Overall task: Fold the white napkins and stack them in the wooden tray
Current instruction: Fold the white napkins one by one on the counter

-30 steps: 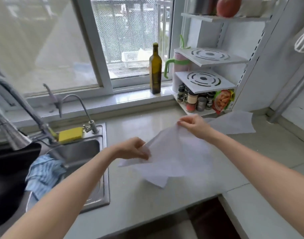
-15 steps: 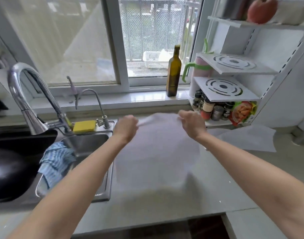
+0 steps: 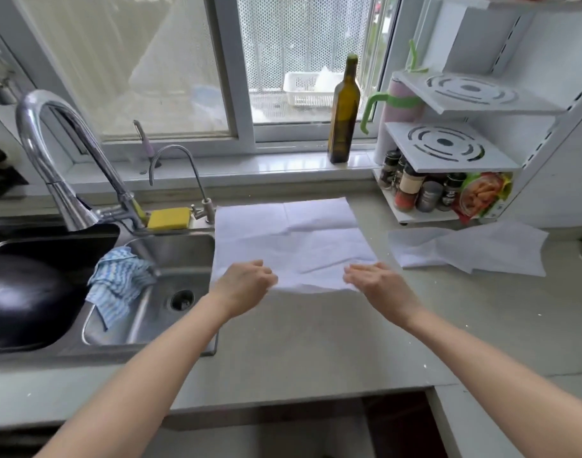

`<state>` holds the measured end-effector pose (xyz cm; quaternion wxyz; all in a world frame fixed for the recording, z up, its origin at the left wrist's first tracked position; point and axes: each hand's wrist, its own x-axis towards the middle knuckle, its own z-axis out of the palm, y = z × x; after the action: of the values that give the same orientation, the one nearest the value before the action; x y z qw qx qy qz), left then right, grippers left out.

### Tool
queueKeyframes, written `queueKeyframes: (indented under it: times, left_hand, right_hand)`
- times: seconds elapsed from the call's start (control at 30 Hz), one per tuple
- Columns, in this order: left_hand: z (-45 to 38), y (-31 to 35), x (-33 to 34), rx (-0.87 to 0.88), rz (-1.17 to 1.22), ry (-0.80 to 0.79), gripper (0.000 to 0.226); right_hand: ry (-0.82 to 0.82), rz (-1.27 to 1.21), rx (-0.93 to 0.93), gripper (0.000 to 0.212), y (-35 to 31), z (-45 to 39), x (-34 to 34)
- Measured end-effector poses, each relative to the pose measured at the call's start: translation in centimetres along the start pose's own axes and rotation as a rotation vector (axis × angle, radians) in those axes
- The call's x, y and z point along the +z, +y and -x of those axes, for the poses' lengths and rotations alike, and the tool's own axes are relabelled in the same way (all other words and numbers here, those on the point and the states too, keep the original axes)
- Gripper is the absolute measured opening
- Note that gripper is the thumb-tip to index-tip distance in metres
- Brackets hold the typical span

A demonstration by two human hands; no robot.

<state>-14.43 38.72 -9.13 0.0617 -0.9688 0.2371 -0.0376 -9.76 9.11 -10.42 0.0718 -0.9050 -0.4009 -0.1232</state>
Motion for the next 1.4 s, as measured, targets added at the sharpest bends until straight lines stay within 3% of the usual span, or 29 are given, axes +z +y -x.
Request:
queueKeyframes:
  times: [0.1, 0.17, 0.27, 0.47, 0.53, 0.6, 0.63, 0.73, 0.87, 1.1, 1.23, 1.4]
  left_hand:
    - [0.8, 1.6, 2.7, -0.101, 0.094, -0.437, 0.014]
    - [1.8, 2.5, 3.9, -0.076, 0.112, -0.576, 0.015]
    - [3.6, 3.9, 4.8, -0.029, 0.187, -0.649, 0.026]
    - [4.7, 4.6, 4.1, -0.245, 0.535, -0.837, 0.059]
    - [4.6, 4.6, 3.6, -0.354, 0.685, -0.813, 0.068]
    - [4.2, 4.3, 3.3, -0.452, 0.807, -0.679, 0.060]
    - [3.8, 4.0, 3.2, -0.473, 0.815, -0.608, 0.049]
    - [2.8, 3.2, 3.6, -0.480, 0.653, -0.437, 0.033]
    - [0.9, 1.9, 5.0, -0.563, 0.554, -0.303, 0.023]
    - [-3.6, -1.5, 9.4, -0.534, 0.405, -0.414, 0.025]
    - [-5.6, -3.0, 11.4, -0.480, 0.405, -0.493, 0.029]
    - [-7.4, -4.0, 13.0, -0.384, 0.318, -0.582, 0.025]
  right_hand:
    - [-0.549, 0.078, 0.001, 0.019, -1.2, 2.6, 3.1]
    - [-0.748, 0.046, 0.010, 0.019, -2.4, 3.6, 4.3]
    - [-0.931, -0.060, 0.077, 0.020, -3.7, 3.7, 4.9]
    - [-1.099, -0.311, 0.233, 0.024, -2.4, 2.0, 3.2]
    - [-1.097, -0.391, 0.278, 0.020, -1.7, 1.4, 2.9]
    - [-1.010, -0.478, 0.339, 0.016, -0.9, 0.7, 2.8]
    - [-0.946, -0.518, 0.373, 0.027, -0.5, 0.4, 2.9]
    - [-0.811, -0.618, 0.439, 0.044, 0.2, -0.8, 3.8]
    - [-0.705, -0.418, 0.515, 0.041, 0.4, -2.7, 6.0]
    - [-0.593, -0.221, 0.723, 0.030, 0.0, -5.8, 10.2]
    - [-0.657, -0.101, 0.821, 0.018, 0.1, -7.1, 11.9]
    - [-0.643, -0.034, 0.733, 0.026, 0.6, -7.4, 13.4]
